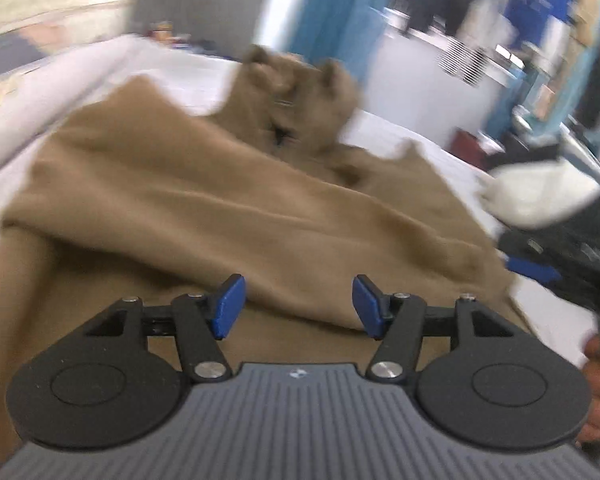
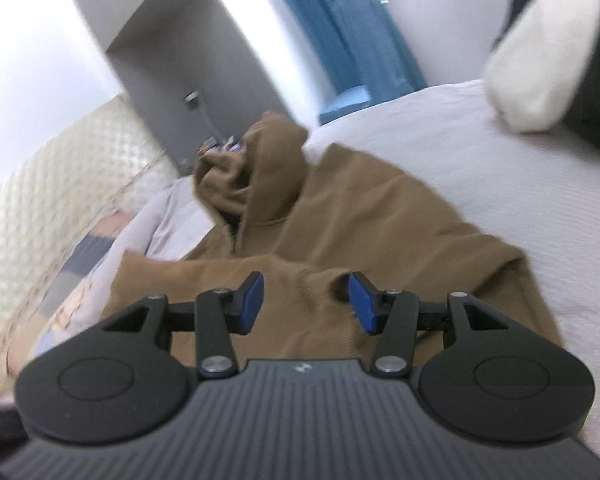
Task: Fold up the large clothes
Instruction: 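Lay the sleeve over the hoodie front and open the left gripper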
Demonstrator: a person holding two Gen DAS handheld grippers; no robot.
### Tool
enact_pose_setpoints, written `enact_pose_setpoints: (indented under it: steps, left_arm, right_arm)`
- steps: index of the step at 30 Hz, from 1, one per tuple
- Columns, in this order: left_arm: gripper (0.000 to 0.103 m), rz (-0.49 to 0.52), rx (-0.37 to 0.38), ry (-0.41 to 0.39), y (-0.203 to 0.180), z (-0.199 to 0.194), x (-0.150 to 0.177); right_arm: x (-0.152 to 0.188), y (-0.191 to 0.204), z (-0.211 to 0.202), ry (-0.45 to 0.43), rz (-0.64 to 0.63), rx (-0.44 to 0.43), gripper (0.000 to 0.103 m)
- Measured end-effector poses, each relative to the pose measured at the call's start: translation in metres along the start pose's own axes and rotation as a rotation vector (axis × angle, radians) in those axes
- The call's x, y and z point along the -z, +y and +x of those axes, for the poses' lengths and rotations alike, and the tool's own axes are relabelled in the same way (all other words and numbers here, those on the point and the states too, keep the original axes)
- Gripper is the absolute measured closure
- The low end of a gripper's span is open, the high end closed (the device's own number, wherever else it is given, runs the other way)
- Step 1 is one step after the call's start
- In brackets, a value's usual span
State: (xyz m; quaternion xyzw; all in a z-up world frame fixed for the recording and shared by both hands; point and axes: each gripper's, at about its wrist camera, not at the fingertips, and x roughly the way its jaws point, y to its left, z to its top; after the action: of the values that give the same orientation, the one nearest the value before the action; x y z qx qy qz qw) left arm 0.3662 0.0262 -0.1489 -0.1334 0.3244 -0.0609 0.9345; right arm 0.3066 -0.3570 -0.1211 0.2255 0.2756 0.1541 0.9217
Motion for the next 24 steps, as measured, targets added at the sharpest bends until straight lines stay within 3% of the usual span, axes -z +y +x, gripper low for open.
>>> enact_pose_setpoints:
  steps: [3,5,7,9,14,19,24]
  left_arm:
    - [0.038,-0.084,-0.067,-0.024,0.039,0.005,-0.004]
    - [0.038,-0.109,-0.157,-0.043,0.057,0.007,-0.005]
    - [0.038,-0.091,-0.27,-0.048,0.069,0.005,-0.005]
    - [0.038,-0.085,-0.315,-0.043,0.082,0.005,-0.004]
    - [0.038,-0.171,-0.371,-0.047,0.116,0.005,-0.005]
    - [0.041,-0.243,-0.38,-0.038,0.144,0.011,-0.009]
    - [0.064,-0.347,-0.378,-0.025,0.171,0.015,-0.007]
  right_arm:
    - [0.008,0.016,0.013,0.034,-0.079,0.012,0.055]
    - [0.013,0.024,0.025,0.064,-0.124,0.035,0.063]
    - [0.018,0.028,0.035,0.082,-0.153,0.06,0.063]
    - [0.022,0.032,0.041,0.08,-0.203,0.105,0.064]
    - [0.027,0.038,0.053,0.055,-0.257,0.183,0.064]
    - [0.035,0.036,0.08,0.091,-0.306,0.22,0.065]
    - [0.038,0.025,0.099,0.129,-0.279,0.213,0.065]
